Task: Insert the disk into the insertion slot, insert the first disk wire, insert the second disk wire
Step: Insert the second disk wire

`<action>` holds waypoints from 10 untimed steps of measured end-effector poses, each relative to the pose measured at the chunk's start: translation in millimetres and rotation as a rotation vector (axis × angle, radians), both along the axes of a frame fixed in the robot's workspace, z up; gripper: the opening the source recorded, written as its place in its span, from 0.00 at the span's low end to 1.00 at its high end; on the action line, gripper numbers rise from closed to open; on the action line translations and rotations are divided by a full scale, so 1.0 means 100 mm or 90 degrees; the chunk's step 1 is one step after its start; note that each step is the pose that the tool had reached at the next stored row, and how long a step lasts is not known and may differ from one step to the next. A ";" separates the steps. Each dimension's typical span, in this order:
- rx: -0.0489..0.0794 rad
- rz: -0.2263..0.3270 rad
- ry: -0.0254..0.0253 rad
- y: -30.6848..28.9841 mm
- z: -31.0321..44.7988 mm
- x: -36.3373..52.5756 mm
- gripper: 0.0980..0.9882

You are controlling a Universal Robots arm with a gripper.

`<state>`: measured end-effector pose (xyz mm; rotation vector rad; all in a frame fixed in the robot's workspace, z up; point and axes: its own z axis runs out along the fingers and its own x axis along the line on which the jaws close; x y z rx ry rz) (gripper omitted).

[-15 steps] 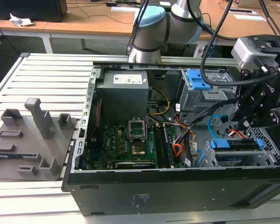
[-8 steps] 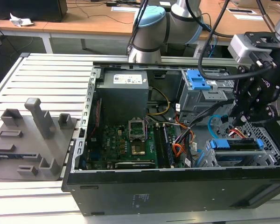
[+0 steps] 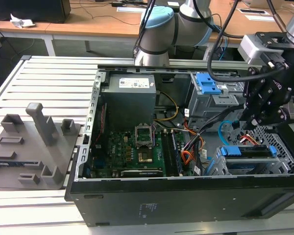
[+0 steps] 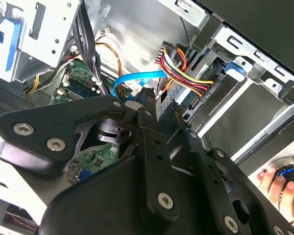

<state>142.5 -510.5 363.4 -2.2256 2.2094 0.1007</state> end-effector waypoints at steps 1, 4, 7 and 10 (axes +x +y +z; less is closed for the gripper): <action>0.000 0.000 0.0000 0.002 0.000 0.000 0.23; -0.001 0.001 0.0000 0.022 -0.001 -0.003 0.23; -0.003 0.007 0.0000 0.028 0.005 -0.018 0.23; -0.003 0.013 0.0000 0.028 0.005 -0.060 0.23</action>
